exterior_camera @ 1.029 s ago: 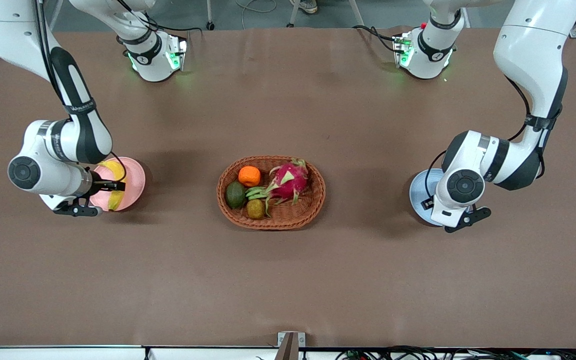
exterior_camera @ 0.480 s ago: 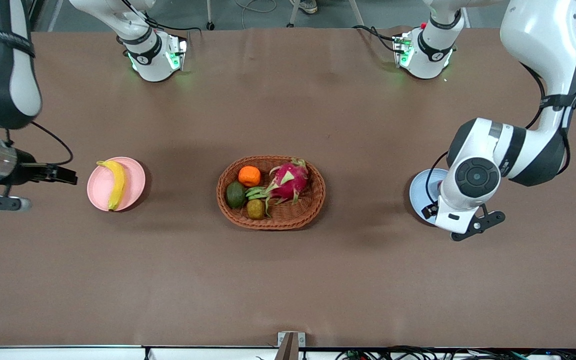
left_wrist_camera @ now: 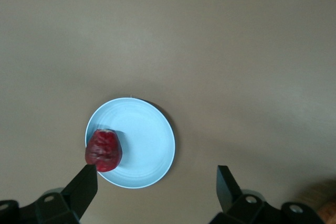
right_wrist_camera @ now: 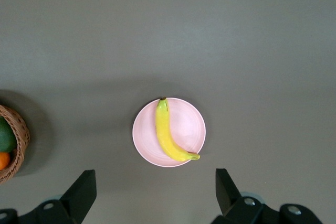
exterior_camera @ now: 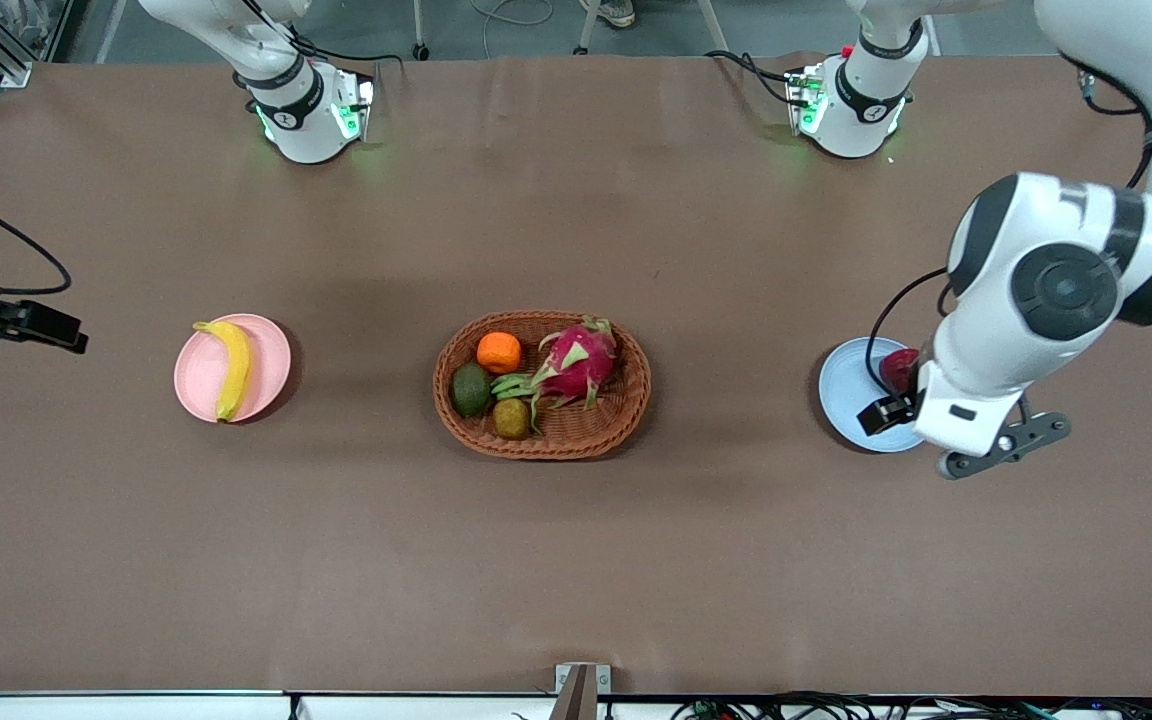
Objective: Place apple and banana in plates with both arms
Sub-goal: 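Open the right gripper on the pink plate and withdraw it, then open the left gripper releasing the apple on the blue plate and withdraw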
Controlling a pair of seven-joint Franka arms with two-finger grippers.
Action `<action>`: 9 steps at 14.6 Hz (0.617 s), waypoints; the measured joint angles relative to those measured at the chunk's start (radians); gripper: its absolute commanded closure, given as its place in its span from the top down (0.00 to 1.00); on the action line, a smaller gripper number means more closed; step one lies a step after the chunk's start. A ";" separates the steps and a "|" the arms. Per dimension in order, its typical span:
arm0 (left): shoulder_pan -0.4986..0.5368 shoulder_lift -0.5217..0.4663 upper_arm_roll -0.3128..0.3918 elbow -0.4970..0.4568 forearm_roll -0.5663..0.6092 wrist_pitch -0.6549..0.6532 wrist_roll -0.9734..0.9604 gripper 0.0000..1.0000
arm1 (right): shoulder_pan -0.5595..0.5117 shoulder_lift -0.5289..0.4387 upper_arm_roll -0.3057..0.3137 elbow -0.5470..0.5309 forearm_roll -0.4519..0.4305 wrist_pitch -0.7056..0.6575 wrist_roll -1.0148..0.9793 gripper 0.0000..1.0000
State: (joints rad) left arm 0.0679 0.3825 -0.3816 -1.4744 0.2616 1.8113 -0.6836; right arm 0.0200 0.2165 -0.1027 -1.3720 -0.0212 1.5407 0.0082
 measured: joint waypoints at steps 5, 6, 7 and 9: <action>0.035 -0.101 0.000 0.013 -0.049 -0.046 0.109 1.00 | -0.024 -0.017 0.002 0.030 0.001 -0.001 -0.002 1.00; 0.035 -0.125 0.000 0.014 -0.050 -0.069 0.139 1.00 | -0.025 -0.026 0.008 0.030 0.001 -0.001 -0.002 1.00; 0.035 -0.151 0.000 0.015 -0.050 -0.091 0.169 1.00 | -0.030 -0.035 0.021 0.030 0.001 -0.001 -0.002 1.00; 0.038 -0.199 0.001 0.015 -0.051 -0.142 0.231 1.00 | -0.070 -0.055 0.070 0.022 0.001 0.019 -0.001 1.00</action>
State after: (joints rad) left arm 0.1059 0.1835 -0.3806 -1.4589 0.2111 1.6689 -0.4527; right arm -0.0497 0.1616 -0.0328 -1.3503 -0.0206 1.5598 0.0067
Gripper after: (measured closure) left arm 0.000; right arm 0.000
